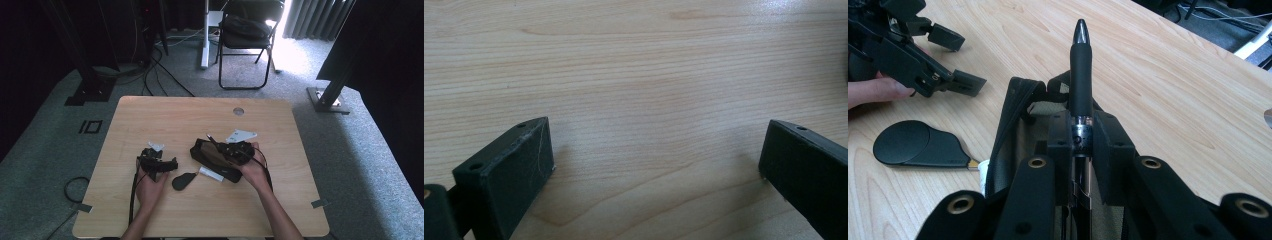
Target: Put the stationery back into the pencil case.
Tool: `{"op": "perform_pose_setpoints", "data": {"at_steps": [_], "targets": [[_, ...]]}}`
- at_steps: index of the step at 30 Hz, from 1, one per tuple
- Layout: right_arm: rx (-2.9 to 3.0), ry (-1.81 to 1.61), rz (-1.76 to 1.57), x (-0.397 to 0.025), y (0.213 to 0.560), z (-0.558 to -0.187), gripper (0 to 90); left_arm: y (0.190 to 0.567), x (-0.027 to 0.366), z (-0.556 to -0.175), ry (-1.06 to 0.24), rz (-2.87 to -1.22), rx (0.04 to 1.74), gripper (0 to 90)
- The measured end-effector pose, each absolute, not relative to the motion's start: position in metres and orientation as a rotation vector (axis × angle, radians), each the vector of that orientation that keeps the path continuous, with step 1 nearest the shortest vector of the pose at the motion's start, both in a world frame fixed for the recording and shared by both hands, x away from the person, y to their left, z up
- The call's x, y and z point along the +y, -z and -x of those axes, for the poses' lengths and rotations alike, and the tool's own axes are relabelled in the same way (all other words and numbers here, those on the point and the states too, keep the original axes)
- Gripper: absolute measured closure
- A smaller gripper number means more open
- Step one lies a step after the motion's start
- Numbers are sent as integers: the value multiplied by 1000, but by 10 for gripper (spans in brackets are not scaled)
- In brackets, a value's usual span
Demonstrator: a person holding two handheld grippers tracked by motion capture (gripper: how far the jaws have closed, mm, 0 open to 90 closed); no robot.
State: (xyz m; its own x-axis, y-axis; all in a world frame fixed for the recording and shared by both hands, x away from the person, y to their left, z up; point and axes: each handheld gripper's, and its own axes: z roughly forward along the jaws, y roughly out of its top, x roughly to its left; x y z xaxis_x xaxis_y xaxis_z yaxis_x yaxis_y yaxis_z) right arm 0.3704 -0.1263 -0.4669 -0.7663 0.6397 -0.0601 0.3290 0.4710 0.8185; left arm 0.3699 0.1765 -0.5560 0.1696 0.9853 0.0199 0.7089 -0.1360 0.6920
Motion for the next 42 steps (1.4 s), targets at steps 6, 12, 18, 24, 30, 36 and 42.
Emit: {"op": "perform_pose_setpoints", "data": {"at_steps": [6,12,18,24,30,36,42], "targets": [[2372,-1187,-819,-127,470,-370,794,556,176,-370,-664,-1910,1596,13],[2379,-1180,-814,-126,472,-370,793,556,176,-370,-664,-1909,1596,13],[2388,-1164,-818,-126,476,-370,794,556,176,-370,-664,-1909,1596,13],[2395,-1156,-827,-128,478,-370,793,556,176,-370,-664,-1909,1596,13],[2401,-1146,-829,-128,481,-369,793,556,176,-370,-664,-1909,1596,13],[2412,-1114,-825,-128,485,-368,793,556,176,-370,-664,-1909,1596,13],[2425,-1092,-820,-129,488,-367,793,556,176,-370,-664,-1909,1596,13]]}}
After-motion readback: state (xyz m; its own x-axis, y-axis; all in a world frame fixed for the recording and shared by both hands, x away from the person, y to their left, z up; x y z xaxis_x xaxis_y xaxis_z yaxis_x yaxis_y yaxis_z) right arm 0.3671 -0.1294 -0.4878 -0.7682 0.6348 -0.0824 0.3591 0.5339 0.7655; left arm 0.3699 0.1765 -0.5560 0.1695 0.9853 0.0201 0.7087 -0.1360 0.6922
